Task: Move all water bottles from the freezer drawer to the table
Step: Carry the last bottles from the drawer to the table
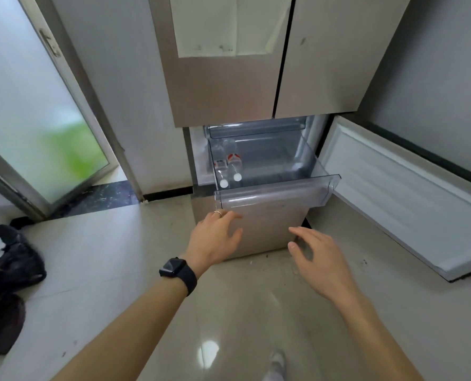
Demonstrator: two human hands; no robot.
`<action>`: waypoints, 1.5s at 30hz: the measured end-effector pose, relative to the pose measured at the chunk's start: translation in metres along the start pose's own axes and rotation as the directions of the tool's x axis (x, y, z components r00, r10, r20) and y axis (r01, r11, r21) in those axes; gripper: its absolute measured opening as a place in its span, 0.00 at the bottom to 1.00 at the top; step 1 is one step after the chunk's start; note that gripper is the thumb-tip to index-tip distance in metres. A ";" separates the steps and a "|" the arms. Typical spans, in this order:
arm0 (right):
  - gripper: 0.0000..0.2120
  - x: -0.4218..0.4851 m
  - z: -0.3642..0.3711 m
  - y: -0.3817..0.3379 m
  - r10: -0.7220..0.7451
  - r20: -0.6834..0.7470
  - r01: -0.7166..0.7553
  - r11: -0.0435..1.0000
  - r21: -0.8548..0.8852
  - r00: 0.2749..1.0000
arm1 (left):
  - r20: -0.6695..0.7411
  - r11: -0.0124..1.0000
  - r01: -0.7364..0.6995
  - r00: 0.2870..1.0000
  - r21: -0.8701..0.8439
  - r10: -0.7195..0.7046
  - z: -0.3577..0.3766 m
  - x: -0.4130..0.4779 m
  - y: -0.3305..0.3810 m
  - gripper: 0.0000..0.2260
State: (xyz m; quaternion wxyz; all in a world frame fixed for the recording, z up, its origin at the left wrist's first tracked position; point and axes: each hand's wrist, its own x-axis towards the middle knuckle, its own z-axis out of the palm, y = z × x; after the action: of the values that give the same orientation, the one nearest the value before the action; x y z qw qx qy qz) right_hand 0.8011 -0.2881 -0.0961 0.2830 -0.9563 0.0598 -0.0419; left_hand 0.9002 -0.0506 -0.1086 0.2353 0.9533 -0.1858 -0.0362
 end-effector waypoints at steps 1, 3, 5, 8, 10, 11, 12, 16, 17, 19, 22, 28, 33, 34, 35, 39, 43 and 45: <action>0.19 0.019 0.002 0.005 -0.009 0.015 0.009 1.000 0.004 1.000 | 0.004 1.000 0.007 1.000 -0.008 -0.007 0.004 0.017 0.000 0.18; 0.19 0.061 0.005 0.017 -0.031 0.042 0.030 0.999 0.011 0.999 | -0.001 0.999 0.031 1.000 -0.031 -0.031 0.014 0.053 -0.001 0.19; 0.20 0.106 0.008 0.027 -0.060 0.070 0.058 0.998 0.028 0.996 | -0.008 0.996 0.070 0.997 -0.058 -0.070 0.024 0.091 -0.003 0.19; 0.21 0.176 0.011 0.038 -0.079 0.128 0.072 0.996 0.058 0.989 | -0.013 0.975 0.180 0.983 -0.127 -0.183 0.033 0.149 -0.004 0.19; 0.22 0.218 0.014 0.043 -0.076 0.195 0.061 0.995 0.082 0.978 | 0.007 0.944 0.273 0.961 -0.186 -0.277 0.038 0.185 -0.005 0.19; 0.22 0.239 0.016 0.046 -0.092 0.234 0.074 0.994 0.084 0.968 | 0.016 0.924 0.317 0.947 -0.214 -0.321 0.040 0.202 -0.007 0.19; 0.22 0.262 0.020 0.049 -0.115 0.275 0.097 0.992 0.078 0.955 | 0.029 0.894 0.371 0.926 -0.252 -0.376 0.043 0.219 -0.011 0.20; 0.23 0.345 0.044 0.050 -0.121 0.398 0.107 0.993 0.056 0.909 | 0.183 0.710 0.590 0.802 -0.384 -0.568 0.058 0.274 -0.029 0.24; 0.23 0.362 0.053 0.050 -0.106 0.434 0.098 0.994 0.042 0.895 | 0.235 0.657 0.647 0.758 -0.387 -0.608 0.063 0.284 -0.034 0.26; 0.25 0.393 0.075 0.049 -0.051 0.528 0.032 0.998 0.045 0.848 | 0.299 0.566 0.730 0.678 -0.383 -0.671 0.073 0.302 -0.044 0.31; 0.26 0.427 0.113 0.047 0.031 0.638 -0.118 0.988 0.095 0.769 | 0.343 0.440 0.802 0.578 -0.403 -0.740 0.089 0.326 -0.061 0.36; 0.17 0.451 0.185 0.045 0.246 0.687 -0.516 0.828 0.217 0.683 | 0.441 0.217 0.887 0.399 -0.407 -0.804 0.127 0.346 -0.087 0.31; 0.12 0.457 0.211 0.044 0.358 0.730 -0.771 0.529 0.356 0.582 | 0.399 0.164 0.857 0.387 -0.489 -0.832 0.131 0.351 -0.100 0.29; 0.12 0.457 0.215 0.043 0.360 0.742 -0.795 0.477 0.375 0.566 | 0.393 0.157 0.855 0.381 -0.494 -0.837 0.131 0.353 -0.099 0.28; 0.12 0.457 0.218 0.041 0.354 0.753 -0.810 0.437 0.391 0.555 | 0.393 0.143 0.848 0.378 -0.511 -0.838 0.131 0.354 -0.099 0.27; 0.19 0.458 0.222 0.040 0.356 0.764 -0.825 0.408 0.390 0.537 | 0.470 0.027 0.796 0.384 -0.604 -0.795 0.134 0.355 -0.104 0.27; 0.31 0.453 0.205 0.059 0.395 0.710 -0.727 0.645 0.237 0.583 | 0.451 0.053 0.761 0.438 -0.647 -0.778 0.132 0.354 -0.100 0.25; 0.29 0.447 0.193 0.071 0.386 0.696 -0.692 0.687 0.221 0.606 | 0.442 0.121 0.782 0.464 -0.612 -0.767 0.126 0.351 -0.092 0.24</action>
State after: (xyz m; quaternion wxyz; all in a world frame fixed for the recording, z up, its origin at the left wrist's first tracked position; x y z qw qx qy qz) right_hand 1.2590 -0.3049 -0.2757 0.5080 -0.7509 0.2509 0.3393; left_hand 1.2380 -0.1600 -0.2561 0.5510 0.7119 0.3671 -0.2343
